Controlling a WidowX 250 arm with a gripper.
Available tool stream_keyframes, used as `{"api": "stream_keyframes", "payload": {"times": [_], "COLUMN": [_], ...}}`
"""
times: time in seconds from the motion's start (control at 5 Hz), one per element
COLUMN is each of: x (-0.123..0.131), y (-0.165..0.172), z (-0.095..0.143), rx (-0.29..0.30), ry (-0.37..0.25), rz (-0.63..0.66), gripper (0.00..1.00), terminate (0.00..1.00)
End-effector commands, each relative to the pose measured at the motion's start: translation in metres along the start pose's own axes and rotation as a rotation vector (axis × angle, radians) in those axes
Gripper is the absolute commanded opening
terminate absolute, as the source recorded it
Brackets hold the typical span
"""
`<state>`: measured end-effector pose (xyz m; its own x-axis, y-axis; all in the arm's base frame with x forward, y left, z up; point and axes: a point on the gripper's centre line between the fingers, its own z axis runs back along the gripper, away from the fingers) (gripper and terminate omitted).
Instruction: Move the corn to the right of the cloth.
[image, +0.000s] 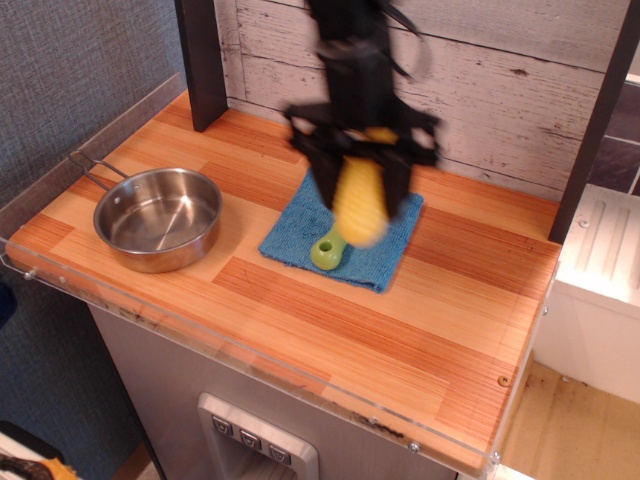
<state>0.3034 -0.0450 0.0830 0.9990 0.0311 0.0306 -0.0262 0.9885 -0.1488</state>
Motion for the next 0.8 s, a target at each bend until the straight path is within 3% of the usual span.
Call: {"api": "stream_keyframes", "payload": {"times": [0.0, 0.4, 0.6], "x": [0.003, 0.009, 0.011], "y": [-0.04, -0.04, -0.033], "z": [-0.02, -0.053, -0.066], "rx": [0.046, 0.111, 0.084], "ry": [-0.011, 0.026, 0.07], "rz": [0.021, 0.081, 0.082], "gripper": [0.0, 0.0, 0.0], "terminate": [0.0, 0.0, 0.0]}}
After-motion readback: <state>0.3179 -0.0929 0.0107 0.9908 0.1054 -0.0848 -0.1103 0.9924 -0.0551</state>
